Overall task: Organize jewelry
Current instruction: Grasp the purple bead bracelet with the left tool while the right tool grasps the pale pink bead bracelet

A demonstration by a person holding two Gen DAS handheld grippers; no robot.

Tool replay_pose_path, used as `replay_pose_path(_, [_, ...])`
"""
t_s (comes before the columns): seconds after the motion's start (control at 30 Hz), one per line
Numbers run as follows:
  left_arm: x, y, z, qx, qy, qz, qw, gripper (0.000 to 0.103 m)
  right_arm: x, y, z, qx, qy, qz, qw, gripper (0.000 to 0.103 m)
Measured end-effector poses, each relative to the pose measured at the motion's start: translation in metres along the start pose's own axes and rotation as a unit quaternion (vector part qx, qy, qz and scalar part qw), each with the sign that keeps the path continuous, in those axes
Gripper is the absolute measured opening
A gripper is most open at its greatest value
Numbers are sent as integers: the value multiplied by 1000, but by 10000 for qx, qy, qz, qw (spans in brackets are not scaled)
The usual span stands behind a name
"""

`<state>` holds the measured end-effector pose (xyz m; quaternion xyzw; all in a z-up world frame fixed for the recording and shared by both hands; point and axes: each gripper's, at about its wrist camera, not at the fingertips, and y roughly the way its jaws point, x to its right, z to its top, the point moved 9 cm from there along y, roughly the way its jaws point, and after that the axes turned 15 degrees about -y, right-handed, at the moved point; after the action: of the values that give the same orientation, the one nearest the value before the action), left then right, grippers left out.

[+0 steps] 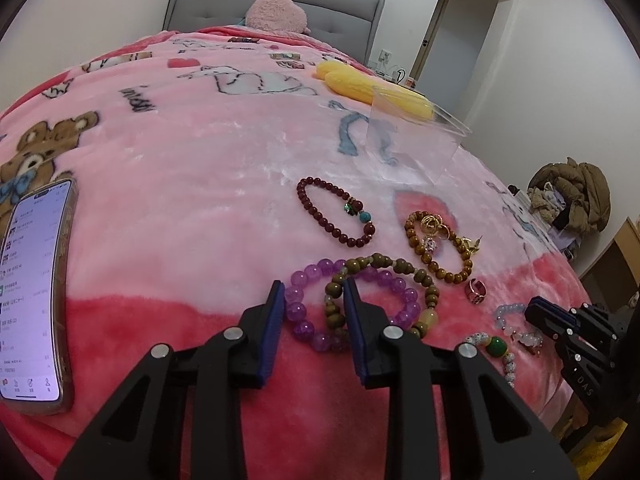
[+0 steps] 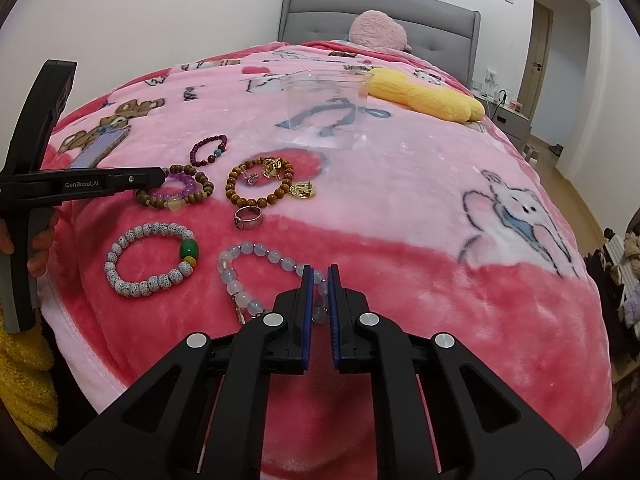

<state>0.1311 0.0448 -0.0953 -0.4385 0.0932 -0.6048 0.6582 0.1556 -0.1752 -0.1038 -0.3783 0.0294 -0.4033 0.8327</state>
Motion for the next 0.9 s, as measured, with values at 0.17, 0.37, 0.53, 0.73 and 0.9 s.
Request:
replay_pose_path(0.17, [-1,-1,0,23,19,16,10000,18,0,0,0,-13,0,2,10000,4])
replay_pose_path(0.37, [-1,-6,1,113,60,27,9999,10,0,0,0,-15,0,5,10000,4])
replay_pose_path(0.53, [-1,-7,1,116,78,17,9999,10,0,0,0,-21,0,4,10000,4])
replay_pose_path(0.73, [-3,-4,1,48,5,3,10000,10,-1,0,0,-29,-13,2,10000,4])
replay_pose_path(0.9, [-4,3,0,-62,-36,-49,10000,10,1,2,-2,-51,21,37,10000,4])
